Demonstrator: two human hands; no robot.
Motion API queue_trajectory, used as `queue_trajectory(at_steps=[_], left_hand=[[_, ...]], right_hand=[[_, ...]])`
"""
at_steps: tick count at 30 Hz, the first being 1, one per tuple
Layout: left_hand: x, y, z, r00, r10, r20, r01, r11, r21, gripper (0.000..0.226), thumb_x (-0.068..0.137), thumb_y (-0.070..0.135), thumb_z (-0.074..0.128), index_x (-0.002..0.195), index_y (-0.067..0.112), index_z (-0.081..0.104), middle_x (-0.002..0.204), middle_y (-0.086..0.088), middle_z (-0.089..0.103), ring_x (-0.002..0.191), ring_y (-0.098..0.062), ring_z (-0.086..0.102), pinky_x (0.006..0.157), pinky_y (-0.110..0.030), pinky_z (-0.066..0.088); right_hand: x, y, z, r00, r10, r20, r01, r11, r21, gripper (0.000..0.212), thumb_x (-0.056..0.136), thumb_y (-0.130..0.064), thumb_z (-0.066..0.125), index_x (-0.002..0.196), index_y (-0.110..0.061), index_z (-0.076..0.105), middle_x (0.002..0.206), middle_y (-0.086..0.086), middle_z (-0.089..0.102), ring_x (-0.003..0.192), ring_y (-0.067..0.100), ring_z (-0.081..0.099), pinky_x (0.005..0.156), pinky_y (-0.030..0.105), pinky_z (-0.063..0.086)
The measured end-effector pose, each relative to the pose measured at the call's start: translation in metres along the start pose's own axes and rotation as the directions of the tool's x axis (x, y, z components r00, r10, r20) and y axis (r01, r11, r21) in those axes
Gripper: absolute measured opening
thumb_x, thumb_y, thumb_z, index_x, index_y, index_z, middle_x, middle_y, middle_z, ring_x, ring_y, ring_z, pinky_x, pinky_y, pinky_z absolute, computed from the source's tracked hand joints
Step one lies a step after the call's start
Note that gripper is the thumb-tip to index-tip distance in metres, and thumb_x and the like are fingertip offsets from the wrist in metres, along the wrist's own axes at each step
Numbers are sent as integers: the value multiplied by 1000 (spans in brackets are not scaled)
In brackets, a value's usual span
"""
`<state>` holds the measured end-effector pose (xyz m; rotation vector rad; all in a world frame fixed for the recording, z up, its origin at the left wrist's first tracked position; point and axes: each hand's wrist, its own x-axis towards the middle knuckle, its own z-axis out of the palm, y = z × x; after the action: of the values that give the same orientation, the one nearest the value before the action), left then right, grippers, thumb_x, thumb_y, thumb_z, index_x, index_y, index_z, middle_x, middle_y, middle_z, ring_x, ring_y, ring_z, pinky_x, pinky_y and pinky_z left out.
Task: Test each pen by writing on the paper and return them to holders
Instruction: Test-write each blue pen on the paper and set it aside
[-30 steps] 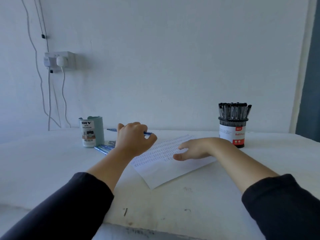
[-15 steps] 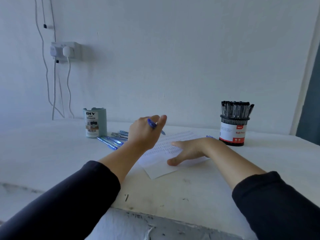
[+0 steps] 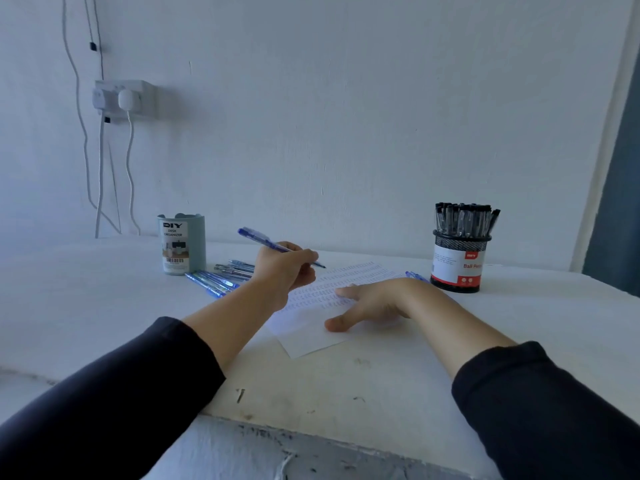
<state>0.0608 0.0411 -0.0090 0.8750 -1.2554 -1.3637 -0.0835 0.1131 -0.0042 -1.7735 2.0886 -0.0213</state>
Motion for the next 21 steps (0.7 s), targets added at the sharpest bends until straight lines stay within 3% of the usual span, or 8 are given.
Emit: queue_trajectory(at_steps=[3,6,9,14,21], left_hand=[[-3,-4,4,1000,-4,-8,5,997,82,17,90,11,61,76,7,53,61,-8,52,43,-16,48,40,-20,44],[-5,-7,7,1000,-15,-23,18,992,122,11,92,10,55,84,4,56,67,-12,60,44,-17,59,45,-22,53],[-5,-11,6,999,-34,-4,34,987,158,8,89,7,63,88,0,59,70,-15,64,50,-18,65,52,-25,57],[-10,-16,3,999,-15,37,4,956,292,9,77,-7,66,79,0,60,70,-17,65,57,-21,66,58,-27,58],[-13,-16,3,1000,-6,14,0,919,395,10,72,-5,67,74,2,61,64,-16,68,54,-22,64,60,-29,58]], right_hand=[[0,1,0,1000,3,3,-3,1000,12,96,75,-70,58,151,-38,9,159,-12,4,147,16,7,116,39,12],[1,2,1,1000,2,-1,-2,999,36,96,74,-69,60,151,-38,11,159,-12,6,146,16,9,116,38,14],[1,2,1,1000,6,-2,-6,999,53,97,73,-69,62,150,-39,12,159,-13,8,146,16,11,116,38,15],[1,2,2,1000,-7,-5,7,999,49,96,75,-68,60,151,-36,11,159,-12,8,146,17,12,117,39,15],[1,3,2,1000,-7,0,7,998,60,98,74,-69,61,151,-36,11,159,-11,6,146,17,10,117,39,14]])
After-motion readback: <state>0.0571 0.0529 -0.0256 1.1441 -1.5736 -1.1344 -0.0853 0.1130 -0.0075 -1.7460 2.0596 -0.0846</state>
